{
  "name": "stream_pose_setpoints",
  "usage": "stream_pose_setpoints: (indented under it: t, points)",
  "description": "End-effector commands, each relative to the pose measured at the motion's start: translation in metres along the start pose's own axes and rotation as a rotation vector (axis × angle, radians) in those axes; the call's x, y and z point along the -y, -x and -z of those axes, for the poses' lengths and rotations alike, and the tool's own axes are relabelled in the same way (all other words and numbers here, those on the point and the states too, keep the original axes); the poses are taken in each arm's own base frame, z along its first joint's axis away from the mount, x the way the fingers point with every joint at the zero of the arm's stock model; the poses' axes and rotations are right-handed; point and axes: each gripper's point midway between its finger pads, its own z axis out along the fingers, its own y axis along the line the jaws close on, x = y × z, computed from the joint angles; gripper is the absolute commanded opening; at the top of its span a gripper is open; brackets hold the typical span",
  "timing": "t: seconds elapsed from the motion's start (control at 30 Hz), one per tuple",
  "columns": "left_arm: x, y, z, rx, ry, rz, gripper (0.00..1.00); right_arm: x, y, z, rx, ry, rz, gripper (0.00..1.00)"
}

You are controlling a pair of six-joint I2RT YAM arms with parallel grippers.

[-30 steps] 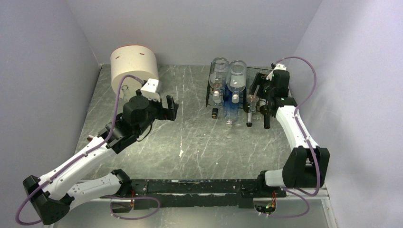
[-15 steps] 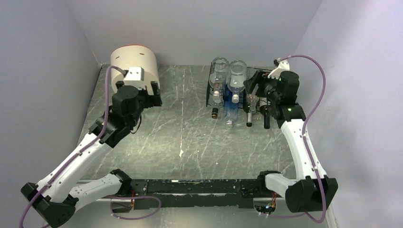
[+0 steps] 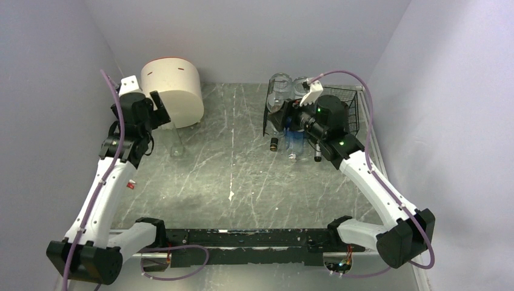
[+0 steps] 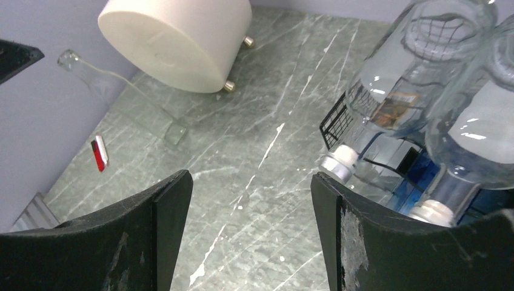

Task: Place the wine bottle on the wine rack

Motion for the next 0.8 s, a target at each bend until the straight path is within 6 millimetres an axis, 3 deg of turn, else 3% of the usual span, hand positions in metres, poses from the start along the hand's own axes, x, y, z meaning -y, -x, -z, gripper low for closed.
stream_pose_setpoints:
  t: [0.0, 0.27, 0.5, 0.63, 0.73, 0.77]
  points:
    - [0.009, -0.030, -0.015, -0.131, -0.104, 0.020, 0.81, -0.008, 0.001, -0.002, 0.026, 0.016, -0.010, 0.75]
    - [0.014, -0.044, -0.035, -0.186, -0.118, -0.025, 0.64, -0.012, -0.001, 0.002, 0.028, 0.027, -0.013, 0.75]
    - [0.014, -0.037, -0.043, -0.161, -0.120, -0.077, 0.45, -0.012, -0.003, 0.002, 0.024, 0.027, -0.011, 0.75]
    - [0.016, -0.033, -0.041, -0.153, -0.140, -0.115, 0.26, -0.011, -0.004, 0.001, 0.019, 0.022, -0.010, 0.74]
    - [0.029, -0.025, -0.032, -0.143, -0.211, -0.128, 0.08, -0.010, -0.004, 0.002, 0.015, 0.016, 0.003, 0.74]
    - [0.035, -0.024, -0.027, -0.142, -0.242, -0.133, 0.07, -0.010, -0.003, 0.002, 0.016, 0.018, 0.008, 0.74]
